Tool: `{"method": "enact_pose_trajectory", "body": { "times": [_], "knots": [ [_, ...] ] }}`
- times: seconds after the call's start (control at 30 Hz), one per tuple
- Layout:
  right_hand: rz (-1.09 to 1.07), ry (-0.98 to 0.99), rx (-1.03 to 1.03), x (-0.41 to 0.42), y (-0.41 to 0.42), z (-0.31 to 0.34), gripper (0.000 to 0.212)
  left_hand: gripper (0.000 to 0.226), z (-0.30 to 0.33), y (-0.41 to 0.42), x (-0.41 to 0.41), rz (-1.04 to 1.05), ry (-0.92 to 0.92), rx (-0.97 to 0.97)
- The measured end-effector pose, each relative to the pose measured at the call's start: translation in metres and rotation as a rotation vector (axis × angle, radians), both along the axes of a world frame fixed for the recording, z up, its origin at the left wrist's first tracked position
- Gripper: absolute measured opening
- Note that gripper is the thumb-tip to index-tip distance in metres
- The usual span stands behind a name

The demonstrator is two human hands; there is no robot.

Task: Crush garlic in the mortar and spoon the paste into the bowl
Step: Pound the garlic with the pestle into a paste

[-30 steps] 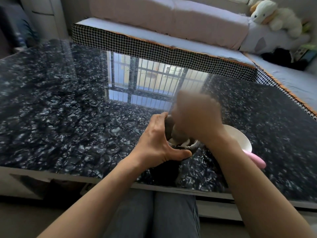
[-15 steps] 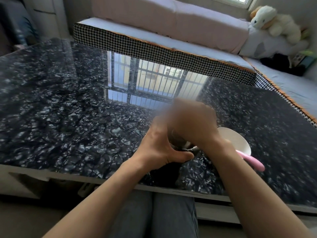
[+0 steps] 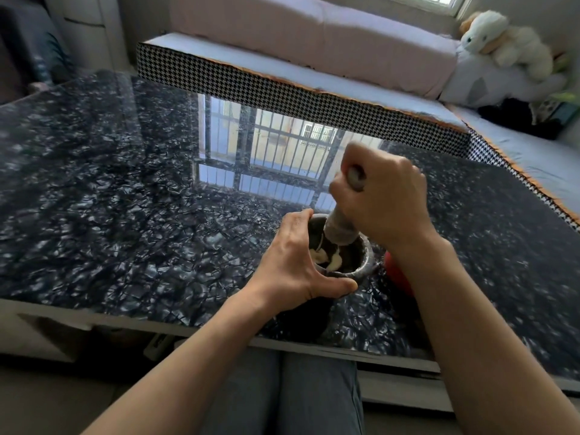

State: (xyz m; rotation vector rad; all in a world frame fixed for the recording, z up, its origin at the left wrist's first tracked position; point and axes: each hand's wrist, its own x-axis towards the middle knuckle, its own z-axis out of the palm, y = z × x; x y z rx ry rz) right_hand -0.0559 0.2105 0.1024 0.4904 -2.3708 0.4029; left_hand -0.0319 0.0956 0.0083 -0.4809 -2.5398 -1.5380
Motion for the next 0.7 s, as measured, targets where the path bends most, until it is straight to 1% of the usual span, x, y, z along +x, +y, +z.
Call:
{"method": "enact_pose_trajectory", "body": {
  "times": [0.03, 0.1, 0.17, 0.27, 0.37, 0.4, 0.47, 0.57, 0.63, 0.7],
  "knots": [
    [-0.010, -0.009, 0.021, 0.001, 0.000, -0.001, 0.018, 0.113, 0.000, 0.000, 0.000, -0.003, 0.001, -0.001],
    [-0.020, -0.075, 0.128, 0.006, -0.003, -0.016, 0.025, 0.107, 0.001, 0.000, 0.000, -0.011, 0.002, 0.010],
    [-0.011, -0.146, 0.152, 0.006, -0.001, -0.029, 0.019, 0.105, 0.003, 0.000, 0.001, -0.009, 0.005, 0.003],
    [-0.041, -0.147, 0.103, 0.002, 0.006, -0.016, 0.011, 0.108, 0.002, 0.000, 0.001, -0.005, 0.004, 0.001],
    [-0.049, -0.050, -0.054, 0.000, 0.008, -0.005, 0.011, 0.114, 0.001, 0.000, 0.001, -0.010, -0.004, -0.002],
    [-0.047, -0.030, -0.054, 0.001, 0.005, -0.009, 0.013, 0.113, 0.001, 0.000, 0.001, -0.011, -0.006, 0.004],
    [-0.023, -0.041, 0.021, 0.005, -0.004, -0.025, 0.019, 0.105, 0.002, 0.000, 0.000, -0.016, -0.007, 0.026],
    [-0.006, -0.125, 0.097, 0.001, -0.008, -0.038, 0.020, 0.095, 0.004, 0.001, 0.001, -0.016, -0.007, 0.033],
    [-0.004, -0.138, 0.105, -0.001, -0.003, -0.027, 0.015, 0.099, 0.003, 0.001, 0.002, -0.012, -0.007, 0.017],
    [-0.014, -0.079, 0.003, -0.003, 0.002, -0.009, 0.013, 0.112, 0.002, 0.000, 0.001, -0.007, -0.009, -0.004]
  ]
}}
